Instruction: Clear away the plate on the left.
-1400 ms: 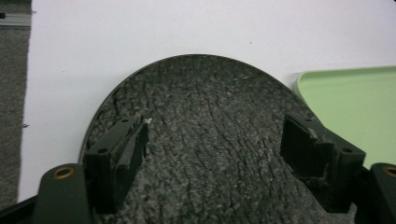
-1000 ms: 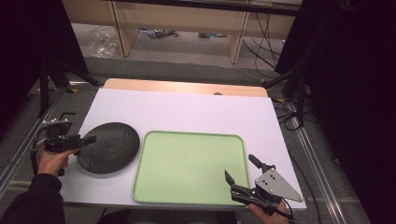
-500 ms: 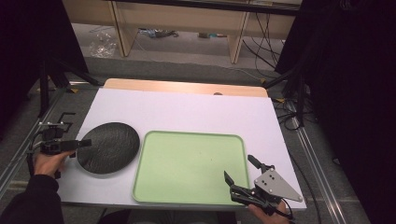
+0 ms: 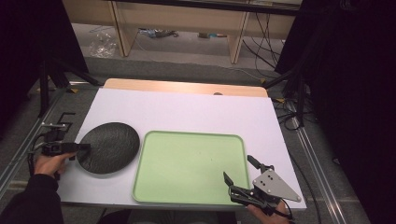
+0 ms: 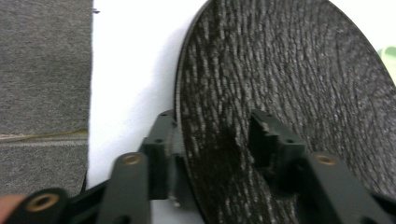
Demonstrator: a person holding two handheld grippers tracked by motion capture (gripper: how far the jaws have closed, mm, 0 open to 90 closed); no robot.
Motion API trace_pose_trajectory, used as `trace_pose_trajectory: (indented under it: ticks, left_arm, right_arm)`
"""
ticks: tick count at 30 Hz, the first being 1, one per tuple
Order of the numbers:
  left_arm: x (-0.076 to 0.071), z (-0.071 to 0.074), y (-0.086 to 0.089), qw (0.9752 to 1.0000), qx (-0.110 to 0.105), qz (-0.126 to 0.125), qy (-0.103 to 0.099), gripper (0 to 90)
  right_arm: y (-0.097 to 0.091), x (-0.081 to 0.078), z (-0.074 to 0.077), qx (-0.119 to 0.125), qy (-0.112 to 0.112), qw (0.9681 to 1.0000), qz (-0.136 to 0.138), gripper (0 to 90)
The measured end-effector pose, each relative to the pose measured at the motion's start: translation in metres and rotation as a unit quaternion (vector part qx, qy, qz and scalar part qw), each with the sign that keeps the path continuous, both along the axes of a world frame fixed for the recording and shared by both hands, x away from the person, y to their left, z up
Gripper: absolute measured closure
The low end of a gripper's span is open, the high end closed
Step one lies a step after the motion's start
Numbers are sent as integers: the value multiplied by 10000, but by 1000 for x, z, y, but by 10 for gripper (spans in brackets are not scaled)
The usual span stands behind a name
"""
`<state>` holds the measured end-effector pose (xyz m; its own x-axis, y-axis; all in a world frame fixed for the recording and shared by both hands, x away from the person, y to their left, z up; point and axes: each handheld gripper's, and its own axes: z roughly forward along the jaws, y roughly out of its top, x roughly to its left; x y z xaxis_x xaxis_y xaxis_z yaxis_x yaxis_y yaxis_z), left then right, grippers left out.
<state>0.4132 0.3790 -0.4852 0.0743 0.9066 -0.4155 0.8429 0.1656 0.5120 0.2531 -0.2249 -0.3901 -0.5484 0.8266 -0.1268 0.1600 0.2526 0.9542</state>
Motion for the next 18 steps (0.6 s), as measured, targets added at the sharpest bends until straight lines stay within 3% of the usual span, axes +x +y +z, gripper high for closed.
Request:
trace_pose_trajectory:
  ticks: [4, 5, 7, 9, 11, 16, 17, 18]
  left_arm:
    - [-2, -3, 8, 9987, -457, 220, -10, 663]
    - [-2, -3, 8, 9987, -457, 220, -10, 678]
    - [-3, -4, 12, 9979, -613, 184, -101, 688]
    - [-6, 0, 16, 9944, -943, 269, -391, 731]
    - [-7, 2, 17, 9930, -1051, 262, -481, 770]
    - [-9, 28, 9, 9915, -932, 15, -904, 817]
    - [-9, 28, 9, 9915, -932, 15, -904, 828]
    - [-9, 34, 6, 9916, -821, -63, -997, 828]
  right_arm:
    - [1, 1, -1, -35, 58, 10000, -30, 153]
    - [1, 1, -1, -16, 67, 10000, -15, 153]
    - [1, 1, 0, -3, 24, 10000, -3, 153]
    - [1, 2, -1, -44, 80, 10000, -2, 153]
    - [1, 2, -1, -32, 85, 10000, -4, 153]
    - [1, 2, -1, -35, 123, 9999, 12, 153]
    - [1, 2, -1, -35, 123, 9999, 12, 153]
    - [1, 2, -1, -18, 112, 9999, 21, 153]
